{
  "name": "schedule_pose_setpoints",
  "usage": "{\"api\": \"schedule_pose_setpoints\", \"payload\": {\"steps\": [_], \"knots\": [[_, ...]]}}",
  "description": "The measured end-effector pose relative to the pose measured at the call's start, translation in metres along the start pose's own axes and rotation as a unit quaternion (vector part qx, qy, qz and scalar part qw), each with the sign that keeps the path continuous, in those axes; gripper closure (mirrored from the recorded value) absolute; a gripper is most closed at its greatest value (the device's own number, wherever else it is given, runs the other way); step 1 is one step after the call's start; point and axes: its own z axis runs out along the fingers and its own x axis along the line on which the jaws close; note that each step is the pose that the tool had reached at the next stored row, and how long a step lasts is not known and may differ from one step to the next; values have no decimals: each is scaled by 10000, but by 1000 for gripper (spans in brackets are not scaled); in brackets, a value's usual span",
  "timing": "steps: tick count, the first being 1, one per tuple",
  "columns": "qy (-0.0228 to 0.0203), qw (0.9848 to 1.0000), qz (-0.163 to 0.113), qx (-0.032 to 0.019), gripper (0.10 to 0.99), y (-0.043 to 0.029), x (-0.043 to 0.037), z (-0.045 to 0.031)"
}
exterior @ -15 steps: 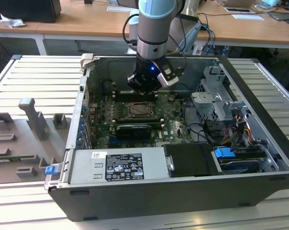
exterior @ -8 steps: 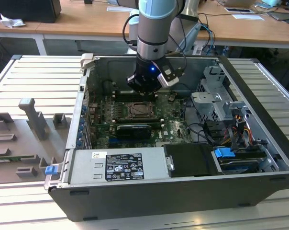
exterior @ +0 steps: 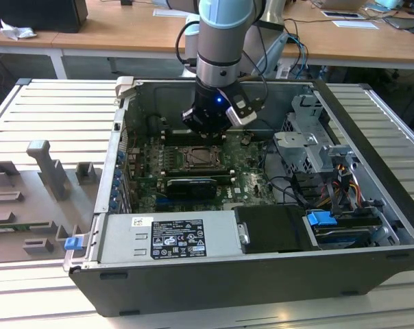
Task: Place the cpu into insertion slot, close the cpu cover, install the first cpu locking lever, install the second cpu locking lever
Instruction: 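Install the second cpu locking lever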
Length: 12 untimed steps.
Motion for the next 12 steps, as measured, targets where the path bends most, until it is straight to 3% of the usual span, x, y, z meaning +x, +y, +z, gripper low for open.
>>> {"api": "schedule_pose_setpoints", "payload": {"steps": [9, 12], "knots": [[1, 10000, 1, 1, 980, -57, 6, -11], [0, 10000, 0, 0, 980, -52, 5, -72]]}}
